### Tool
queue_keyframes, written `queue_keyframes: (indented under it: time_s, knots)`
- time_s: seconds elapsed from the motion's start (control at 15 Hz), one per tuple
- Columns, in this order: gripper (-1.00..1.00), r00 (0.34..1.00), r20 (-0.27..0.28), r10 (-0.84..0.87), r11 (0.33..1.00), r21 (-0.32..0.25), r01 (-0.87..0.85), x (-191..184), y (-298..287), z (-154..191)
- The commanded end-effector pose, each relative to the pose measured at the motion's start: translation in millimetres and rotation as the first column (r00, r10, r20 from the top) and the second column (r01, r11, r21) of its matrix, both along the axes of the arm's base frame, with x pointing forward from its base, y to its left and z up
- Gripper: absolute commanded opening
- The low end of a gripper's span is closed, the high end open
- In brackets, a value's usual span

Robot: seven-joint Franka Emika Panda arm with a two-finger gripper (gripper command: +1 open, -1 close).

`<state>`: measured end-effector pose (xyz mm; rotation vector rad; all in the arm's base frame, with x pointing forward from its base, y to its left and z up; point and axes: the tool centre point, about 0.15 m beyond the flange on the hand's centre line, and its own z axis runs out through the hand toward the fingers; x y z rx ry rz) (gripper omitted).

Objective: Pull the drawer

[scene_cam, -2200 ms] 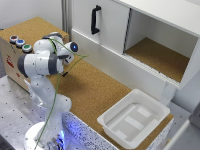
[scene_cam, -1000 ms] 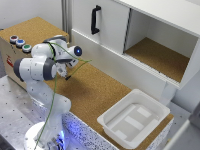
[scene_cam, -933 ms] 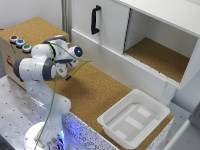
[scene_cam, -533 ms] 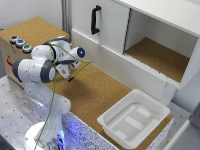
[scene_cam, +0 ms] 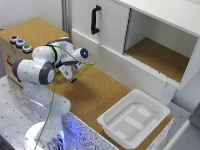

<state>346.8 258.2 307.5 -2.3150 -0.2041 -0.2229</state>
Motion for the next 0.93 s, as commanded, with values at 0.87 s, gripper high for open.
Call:
queue_keyframes:
  time_s: [0.87]
  knots:
    - [-1.00,1.000,-0.006,0.022,0.999,-0.032,-0.022,47,-73,-49]
